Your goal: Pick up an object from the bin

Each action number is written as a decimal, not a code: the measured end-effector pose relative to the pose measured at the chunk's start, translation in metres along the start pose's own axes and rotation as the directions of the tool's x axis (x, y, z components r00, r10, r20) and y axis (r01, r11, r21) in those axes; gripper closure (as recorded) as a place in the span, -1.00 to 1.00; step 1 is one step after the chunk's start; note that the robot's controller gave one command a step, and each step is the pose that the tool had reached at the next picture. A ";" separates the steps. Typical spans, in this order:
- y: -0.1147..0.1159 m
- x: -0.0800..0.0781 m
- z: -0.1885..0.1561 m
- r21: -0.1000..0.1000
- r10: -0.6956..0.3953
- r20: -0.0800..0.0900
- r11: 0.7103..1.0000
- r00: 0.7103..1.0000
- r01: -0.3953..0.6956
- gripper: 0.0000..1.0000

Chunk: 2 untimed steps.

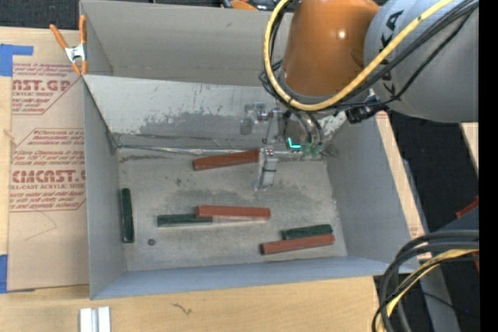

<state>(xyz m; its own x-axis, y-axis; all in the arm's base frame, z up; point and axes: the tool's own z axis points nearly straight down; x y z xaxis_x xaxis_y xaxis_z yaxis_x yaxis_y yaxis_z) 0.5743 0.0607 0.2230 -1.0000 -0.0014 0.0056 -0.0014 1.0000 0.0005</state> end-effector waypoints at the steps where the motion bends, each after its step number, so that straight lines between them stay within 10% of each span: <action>1: -0.037 0.051 0.144 0.001 -0.060 -0.003 0.998 0.998 0.060 -1.00; 2: -0.016 0.039 0.154 -0.001 0.071 0.006 0.997 0.997 -0.071 -1.00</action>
Offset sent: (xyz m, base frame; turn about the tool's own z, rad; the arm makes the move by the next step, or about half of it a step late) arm -0.0490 -0.0365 -0.1388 -0.0604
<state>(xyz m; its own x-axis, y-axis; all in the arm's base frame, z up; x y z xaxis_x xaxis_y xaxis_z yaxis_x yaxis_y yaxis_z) 0.5341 0.0452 0.0693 -0.9975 0.0700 -0.0006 0.0700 0.9975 0.0015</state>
